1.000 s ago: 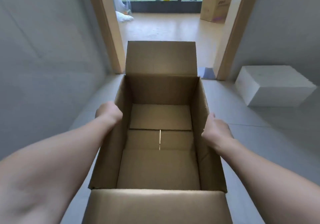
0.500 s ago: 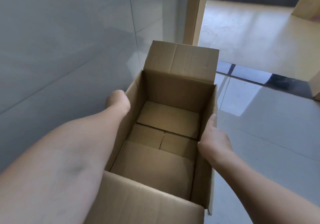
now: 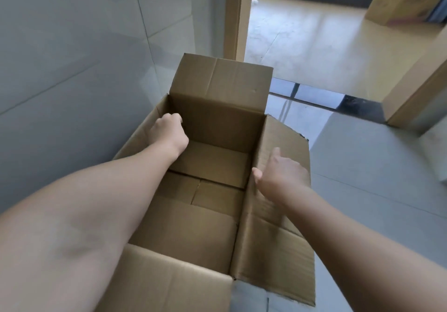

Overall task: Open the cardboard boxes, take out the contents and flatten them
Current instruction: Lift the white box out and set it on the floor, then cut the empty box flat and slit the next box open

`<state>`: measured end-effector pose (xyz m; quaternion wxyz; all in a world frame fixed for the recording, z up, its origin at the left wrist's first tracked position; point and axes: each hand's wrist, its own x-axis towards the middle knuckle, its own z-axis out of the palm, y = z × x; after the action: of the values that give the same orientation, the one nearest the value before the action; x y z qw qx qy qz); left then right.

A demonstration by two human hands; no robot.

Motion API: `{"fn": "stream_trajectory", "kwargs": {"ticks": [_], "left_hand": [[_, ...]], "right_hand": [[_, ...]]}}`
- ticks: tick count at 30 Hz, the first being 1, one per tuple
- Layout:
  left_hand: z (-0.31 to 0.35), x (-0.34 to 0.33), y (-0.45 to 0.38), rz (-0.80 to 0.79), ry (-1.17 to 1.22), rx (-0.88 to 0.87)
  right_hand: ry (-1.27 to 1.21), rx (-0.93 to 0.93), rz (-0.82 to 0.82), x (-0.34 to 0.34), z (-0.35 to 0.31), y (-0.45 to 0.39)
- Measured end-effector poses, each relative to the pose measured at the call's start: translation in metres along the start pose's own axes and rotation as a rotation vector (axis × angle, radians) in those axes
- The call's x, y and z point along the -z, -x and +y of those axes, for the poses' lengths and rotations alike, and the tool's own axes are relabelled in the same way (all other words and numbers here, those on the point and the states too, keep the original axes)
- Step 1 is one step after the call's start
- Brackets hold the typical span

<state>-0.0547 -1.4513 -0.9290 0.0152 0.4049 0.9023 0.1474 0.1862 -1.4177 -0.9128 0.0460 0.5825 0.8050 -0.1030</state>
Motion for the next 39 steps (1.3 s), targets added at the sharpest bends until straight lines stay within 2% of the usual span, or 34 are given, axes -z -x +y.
{"fn": "stream_trajectory", "kwargs": {"ticks": [4,8,15,21,28,34,39], "left_hand": [[0.080,-0.009,0.033,-0.064,0.060,-0.161],[0.178,-0.019,0.079,-0.120,0.136,-0.364],[0.348,-0.049,0.214,-0.261,0.186,-0.782],[0.456,-0.064,0.366,-0.375,0.260,-1.083],[0.512,-0.077,0.554,-0.573,0.264,-1.344],[0.508,-0.076,0.711,-0.799,0.212,-1.733],[0.509,-0.063,0.811,-0.846,0.172,-1.897]], "right_hand": [[0.011,-0.029,0.071,0.024,0.065,0.020],[0.020,-0.131,0.116,0.046,0.156,0.056],[0.039,-0.514,0.195,0.065,0.352,0.184],[0.098,-0.865,0.183,0.072,0.490,0.330],[0.172,-1.103,0.170,0.060,0.598,0.473],[0.140,-1.306,0.080,0.012,0.659,0.595],[0.093,-1.433,0.002,-0.023,0.696,0.677]]}}
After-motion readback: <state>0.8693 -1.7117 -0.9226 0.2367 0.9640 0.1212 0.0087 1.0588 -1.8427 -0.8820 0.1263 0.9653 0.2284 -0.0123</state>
